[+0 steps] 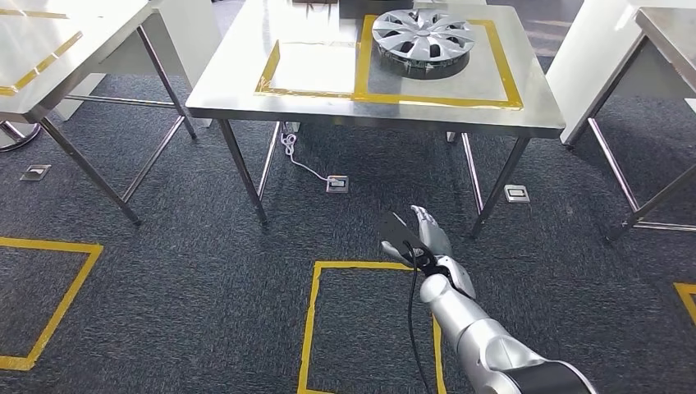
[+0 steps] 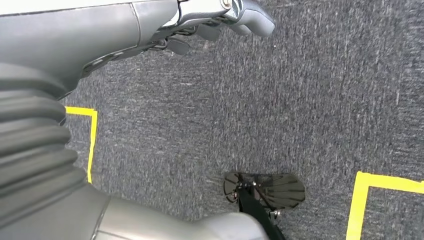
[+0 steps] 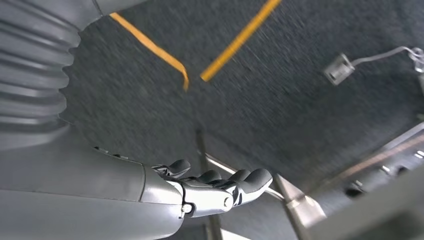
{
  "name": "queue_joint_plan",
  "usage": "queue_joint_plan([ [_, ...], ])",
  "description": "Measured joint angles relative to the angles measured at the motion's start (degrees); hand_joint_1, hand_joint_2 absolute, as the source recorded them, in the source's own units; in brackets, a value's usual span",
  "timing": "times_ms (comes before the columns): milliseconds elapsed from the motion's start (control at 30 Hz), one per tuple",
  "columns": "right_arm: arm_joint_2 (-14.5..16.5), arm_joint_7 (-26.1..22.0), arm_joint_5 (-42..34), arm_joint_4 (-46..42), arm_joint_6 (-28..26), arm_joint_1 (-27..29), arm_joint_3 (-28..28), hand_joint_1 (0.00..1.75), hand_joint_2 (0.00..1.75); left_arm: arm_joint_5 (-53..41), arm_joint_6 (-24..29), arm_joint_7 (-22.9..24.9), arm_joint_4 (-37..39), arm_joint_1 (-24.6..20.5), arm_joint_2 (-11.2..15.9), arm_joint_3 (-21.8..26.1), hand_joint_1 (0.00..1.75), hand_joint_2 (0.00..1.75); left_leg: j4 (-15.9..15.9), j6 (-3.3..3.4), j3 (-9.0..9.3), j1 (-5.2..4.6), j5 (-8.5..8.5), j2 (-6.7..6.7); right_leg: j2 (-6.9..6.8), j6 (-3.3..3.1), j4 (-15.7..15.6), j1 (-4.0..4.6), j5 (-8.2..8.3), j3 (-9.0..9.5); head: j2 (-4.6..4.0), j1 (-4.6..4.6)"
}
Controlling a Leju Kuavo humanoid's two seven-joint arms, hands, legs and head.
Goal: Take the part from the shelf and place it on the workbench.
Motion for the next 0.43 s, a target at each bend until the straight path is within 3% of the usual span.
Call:
queue_joint_plan([
  [433, -1.9, 2.4, -15.2, -1.1, 3.8, 14.1, -3.0, 0.0, 0.0, 13.6, -4.7, 2.3, -2.5, 3.1, 2.5, -10.5, 0.0, 0.0, 0.0, 0.09, -0.02, -0.01, -0.13, 0.0, -0.01, 0.02, 0.0, 0.0, -0.1, -0.01, 0.0, 0.0],
])
